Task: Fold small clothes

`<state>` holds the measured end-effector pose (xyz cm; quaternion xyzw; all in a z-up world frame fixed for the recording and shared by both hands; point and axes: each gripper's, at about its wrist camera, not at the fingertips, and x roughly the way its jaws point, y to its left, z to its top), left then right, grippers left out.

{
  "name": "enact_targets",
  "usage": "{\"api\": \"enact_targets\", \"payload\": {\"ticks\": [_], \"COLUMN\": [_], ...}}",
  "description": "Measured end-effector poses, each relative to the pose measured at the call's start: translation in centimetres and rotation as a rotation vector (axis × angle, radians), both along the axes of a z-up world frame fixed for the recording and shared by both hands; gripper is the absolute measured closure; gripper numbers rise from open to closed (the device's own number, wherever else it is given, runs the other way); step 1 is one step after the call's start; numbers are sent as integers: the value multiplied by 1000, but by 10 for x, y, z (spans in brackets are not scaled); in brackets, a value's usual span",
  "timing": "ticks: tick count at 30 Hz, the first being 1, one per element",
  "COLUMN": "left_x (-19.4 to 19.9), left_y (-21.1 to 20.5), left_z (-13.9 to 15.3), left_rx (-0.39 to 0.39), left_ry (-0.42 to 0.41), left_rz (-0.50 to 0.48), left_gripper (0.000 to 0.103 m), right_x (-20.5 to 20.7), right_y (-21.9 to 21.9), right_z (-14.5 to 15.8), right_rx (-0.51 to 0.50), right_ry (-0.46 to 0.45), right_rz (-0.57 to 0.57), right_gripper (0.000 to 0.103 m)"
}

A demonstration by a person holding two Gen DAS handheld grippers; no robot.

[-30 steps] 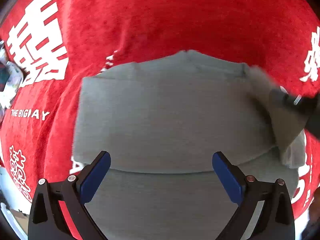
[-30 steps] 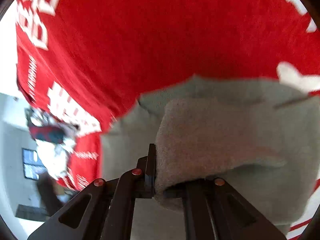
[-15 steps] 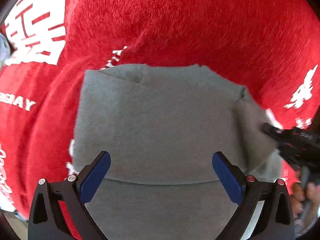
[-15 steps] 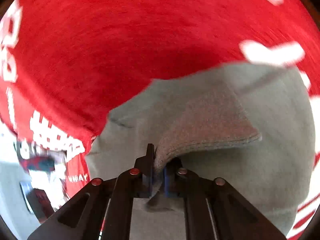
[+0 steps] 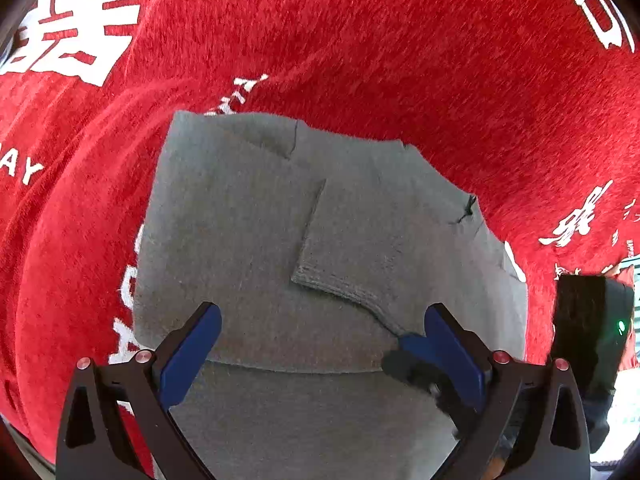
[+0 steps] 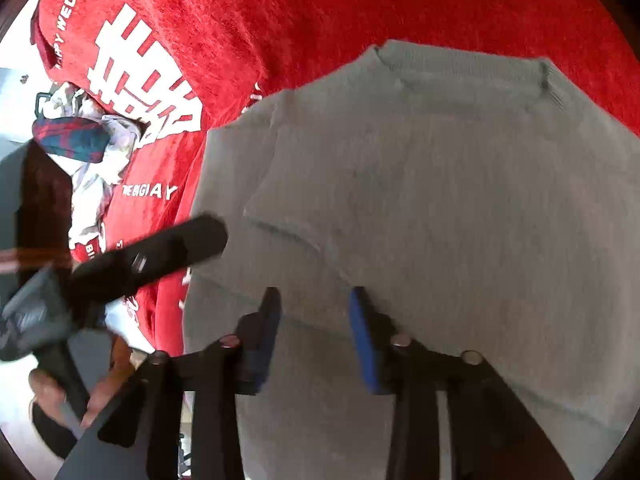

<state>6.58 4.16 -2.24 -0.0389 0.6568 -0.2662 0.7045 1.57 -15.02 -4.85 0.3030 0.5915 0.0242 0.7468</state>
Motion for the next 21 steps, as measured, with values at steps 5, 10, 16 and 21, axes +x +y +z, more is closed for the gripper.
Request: {"api": "enact_targets", "payload": {"ticks": [5, 10, 16, 21], "left_x": [-2, 7, 14, 16], "left_y": [-13, -35, -54, -40], "left_z": [-11, -25, -26, -17], "left_rx": [22, 20, 57, 35], "left_ry": [17, 36, 21, 36], "left_rz": [-21, -31, -42, -33], "left_gripper": [1, 1, 51, 86], "right_x": [-68, -139, -198, -215], "right_y": [-55, -110, -140, -155], "right_z": [8, -1, -14, -12], "right_rx": [48, 175, 311, 296], "right_ry": [44, 82, 38, -14], "right_rz": [-176, -480, -741, -881], "right_gripper": [57, 57, 56, 67]}}
